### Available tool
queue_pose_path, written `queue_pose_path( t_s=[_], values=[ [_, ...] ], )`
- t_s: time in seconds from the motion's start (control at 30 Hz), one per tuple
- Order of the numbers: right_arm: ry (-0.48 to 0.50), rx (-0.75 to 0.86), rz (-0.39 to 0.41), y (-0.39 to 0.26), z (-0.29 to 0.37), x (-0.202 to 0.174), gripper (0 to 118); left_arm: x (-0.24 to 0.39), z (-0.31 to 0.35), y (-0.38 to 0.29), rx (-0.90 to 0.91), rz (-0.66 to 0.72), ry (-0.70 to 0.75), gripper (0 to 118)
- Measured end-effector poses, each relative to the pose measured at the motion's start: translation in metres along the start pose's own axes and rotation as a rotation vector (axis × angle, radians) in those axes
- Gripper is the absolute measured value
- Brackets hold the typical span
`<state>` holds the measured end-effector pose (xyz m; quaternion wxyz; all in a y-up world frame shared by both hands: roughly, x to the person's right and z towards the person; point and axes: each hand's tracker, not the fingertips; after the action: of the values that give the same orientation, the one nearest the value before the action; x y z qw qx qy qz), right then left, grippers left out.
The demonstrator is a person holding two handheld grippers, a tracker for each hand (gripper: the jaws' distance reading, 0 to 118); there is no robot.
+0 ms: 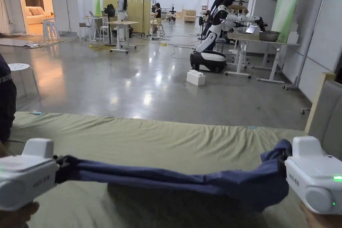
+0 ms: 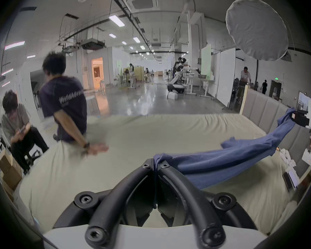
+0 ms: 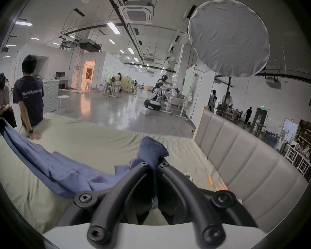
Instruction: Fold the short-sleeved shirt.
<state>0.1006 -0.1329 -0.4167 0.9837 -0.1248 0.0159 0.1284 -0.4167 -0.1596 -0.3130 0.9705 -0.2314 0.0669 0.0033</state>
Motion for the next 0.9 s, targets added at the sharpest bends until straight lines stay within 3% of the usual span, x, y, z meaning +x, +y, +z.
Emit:
queue_pose_path(
  t_s=[0.1,0.17,0.4,0.57,0.67,0.83,0.87,0.9],
  values=[
    [0.008,-0.022,0.069,-0.031,0.031,-0.001,3,-0.002,0.023,-0.048,-0.064,0.038,-0.011,3],
    [0.044,-0.107,0.025,-0.055,0.056,-0.003,3,-0.003,0.036,-0.076,-0.102,0.058,-0.008,3],
    [0.064,-0.308,0.09,-0.131,0.107,-0.026,3,0.002,0.06,-0.154,-0.285,0.072,-0.014,3],
    [0.081,-0.533,0.043,-0.198,0.104,-0.034,3,0.004,0.045,-0.194,-0.453,0.078,-0.027,3],
    [0.072,-0.597,0.105,-0.227,0.094,-0.038,4,0.007,0.027,-0.211,-0.562,0.044,-0.014,3],
    [0.067,-0.648,0.078,-0.255,0.083,-0.04,5,-0.004,-0.007,-0.238,-0.697,0.061,0.006,3],
    [0.064,-0.649,0.08,-0.254,0.083,-0.041,9,-0.005,-0.012,-0.242,-0.708,0.07,0.005,4],
    [0.051,-0.644,0.083,-0.252,0.085,-0.043,28,-0.006,-0.013,-0.241,-0.699,0.065,0.008,4]
  ],
)
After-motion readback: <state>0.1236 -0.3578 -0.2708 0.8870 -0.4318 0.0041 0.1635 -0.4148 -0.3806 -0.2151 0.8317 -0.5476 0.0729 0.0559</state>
